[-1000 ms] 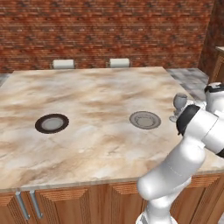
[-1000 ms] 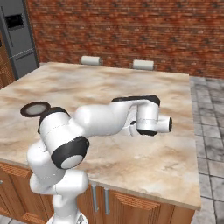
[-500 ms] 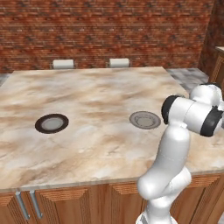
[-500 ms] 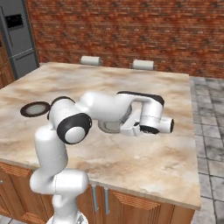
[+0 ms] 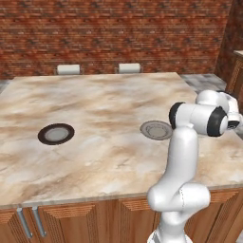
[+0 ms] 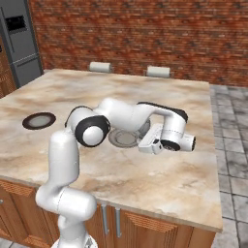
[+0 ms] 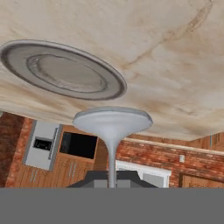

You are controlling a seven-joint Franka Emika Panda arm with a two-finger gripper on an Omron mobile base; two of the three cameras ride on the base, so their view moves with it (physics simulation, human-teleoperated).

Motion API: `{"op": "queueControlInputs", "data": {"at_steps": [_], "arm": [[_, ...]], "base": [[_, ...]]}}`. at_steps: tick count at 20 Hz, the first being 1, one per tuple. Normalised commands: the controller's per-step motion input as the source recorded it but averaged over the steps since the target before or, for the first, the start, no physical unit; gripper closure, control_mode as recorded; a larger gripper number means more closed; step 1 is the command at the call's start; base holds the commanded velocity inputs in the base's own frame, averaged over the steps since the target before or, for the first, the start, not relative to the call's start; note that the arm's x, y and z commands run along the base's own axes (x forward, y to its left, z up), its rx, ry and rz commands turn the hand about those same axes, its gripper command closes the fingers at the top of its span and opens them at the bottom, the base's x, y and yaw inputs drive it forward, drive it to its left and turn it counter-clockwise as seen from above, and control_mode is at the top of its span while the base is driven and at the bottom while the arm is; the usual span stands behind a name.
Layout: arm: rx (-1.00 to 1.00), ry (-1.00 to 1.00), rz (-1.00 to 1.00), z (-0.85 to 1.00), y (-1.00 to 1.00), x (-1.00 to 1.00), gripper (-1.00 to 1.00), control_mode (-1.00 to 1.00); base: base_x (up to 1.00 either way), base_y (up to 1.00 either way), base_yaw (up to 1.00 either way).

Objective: Retrieve the wine glasses from the counter and place one next to each plate.

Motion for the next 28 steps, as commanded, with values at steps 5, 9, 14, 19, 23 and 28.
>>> {"op": "queueControlInputs", "data": {"at_steps": [5,9,14,19,23,28], "arm": [[0.0,0.01,0.0,-0.12,0.0,0.31,1.0,-1.0],[-0.01,0.0,0.0,-0.17,0.0,0.25,1.0,-1.0],[-0.05,0.0,0.0,-0.2,-0.03,0.15,1.0,-1.0],[-0.08,0.0,-0.01,-0.1,-0.04,0.15,1.0,-1.0],[-0.08,0.0,-0.03,-0.12,-0.01,0.19,1.0,-1.0],[-0.06,0.0,-0.03,-0.21,0.0,0.19,1.0,-1.0]], "base": [[0.0,0.0,0.0],[0.0,0.0,0.0],[0.0,0.0,0.0],[0.0,0.0,0.0],[0.0,0.0,0.0],[0.0,0.0,0.0]]}}
